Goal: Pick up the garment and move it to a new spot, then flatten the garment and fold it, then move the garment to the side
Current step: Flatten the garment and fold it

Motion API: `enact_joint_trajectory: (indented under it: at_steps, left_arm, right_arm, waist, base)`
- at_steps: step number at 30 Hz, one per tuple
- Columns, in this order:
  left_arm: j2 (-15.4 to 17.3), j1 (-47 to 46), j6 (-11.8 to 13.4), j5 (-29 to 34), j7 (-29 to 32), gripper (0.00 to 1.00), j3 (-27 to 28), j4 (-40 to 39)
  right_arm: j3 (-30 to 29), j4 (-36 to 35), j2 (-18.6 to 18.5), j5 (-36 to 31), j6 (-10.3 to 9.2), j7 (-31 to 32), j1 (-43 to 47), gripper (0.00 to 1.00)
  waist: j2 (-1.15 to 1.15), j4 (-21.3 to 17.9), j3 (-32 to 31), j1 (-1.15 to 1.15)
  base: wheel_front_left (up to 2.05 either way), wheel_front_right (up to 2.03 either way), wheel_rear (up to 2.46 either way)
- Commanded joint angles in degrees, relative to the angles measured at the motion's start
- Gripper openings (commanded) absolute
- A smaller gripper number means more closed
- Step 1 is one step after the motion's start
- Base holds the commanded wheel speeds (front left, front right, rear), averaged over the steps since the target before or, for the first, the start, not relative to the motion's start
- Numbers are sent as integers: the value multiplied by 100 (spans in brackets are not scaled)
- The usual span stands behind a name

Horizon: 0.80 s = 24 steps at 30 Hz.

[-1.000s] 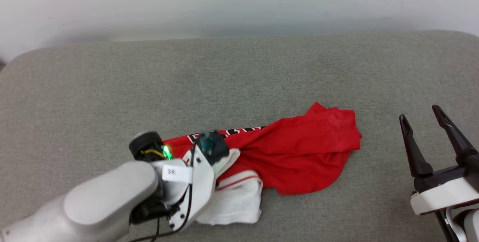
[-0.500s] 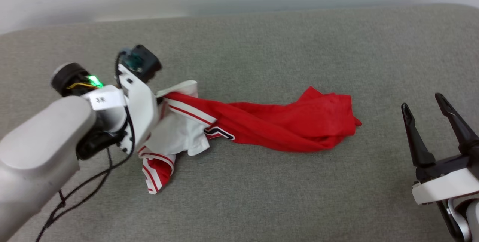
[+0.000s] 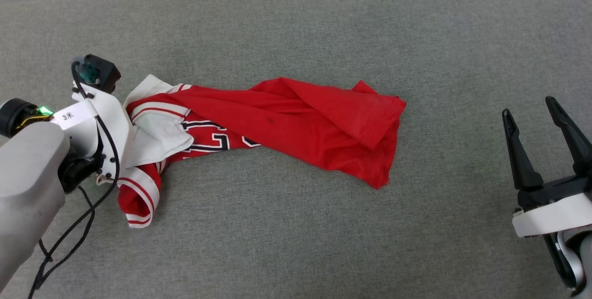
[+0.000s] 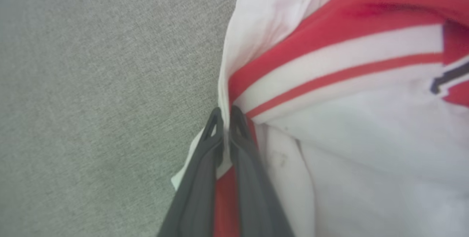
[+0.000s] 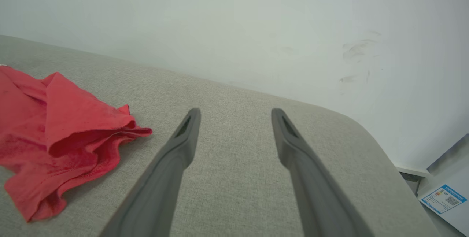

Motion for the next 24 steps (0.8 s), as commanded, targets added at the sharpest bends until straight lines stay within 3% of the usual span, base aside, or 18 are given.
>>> enact_joint_trajectory:
  at_steps: [1,2,3,4,8,15,24]
  left_arm:
    - [-113,207,-43,-39,-24,0,-67,194]
    - [-158,203,-49,-35,-96,0,-68,269]
    - [-205,177,-51,-26,-182,8,-54,347]
    - [-241,135,-62,-2,-265,100,-56,402]
    - [-344,-166,-109,145,-592,100,-73,439]
    - [-215,-648,-160,387,-722,100,-156,-137]
    - [153,-351,-188,-420,592,100,-369,-1414]
  right_arm:
    - [-3,13,34,-23,-4,-12,-69,100]
    - [5,24,44,-28,-4,-11,-79,100]
    - [10,33,48,-38,-4,-12,-83,100]
    - [11,43,52,-43,-4,-12,-78,100]
    - [2,84,57,-46,-4,-12,50,100]
    - [-27,98,63,-23,-4,-12,252,100]
    - [29,117,79,8,-4,-12,363,100]
  waist:
    - [0,3,-4,0]
    - [0,14,-22,0]
    - [0,31,-46,0]
    - [0,50,-79,0]
    - [0,155,-274,0]
    - [0,326,-614,0]
    - [0,404,-863,0]
  base:
    - [0,0,0]
    - [0,0,0]
    - [0,0,0]
    - [0,0,0]
    - [0,0,0]
    - [0,0,0]
    - [0,0,0]
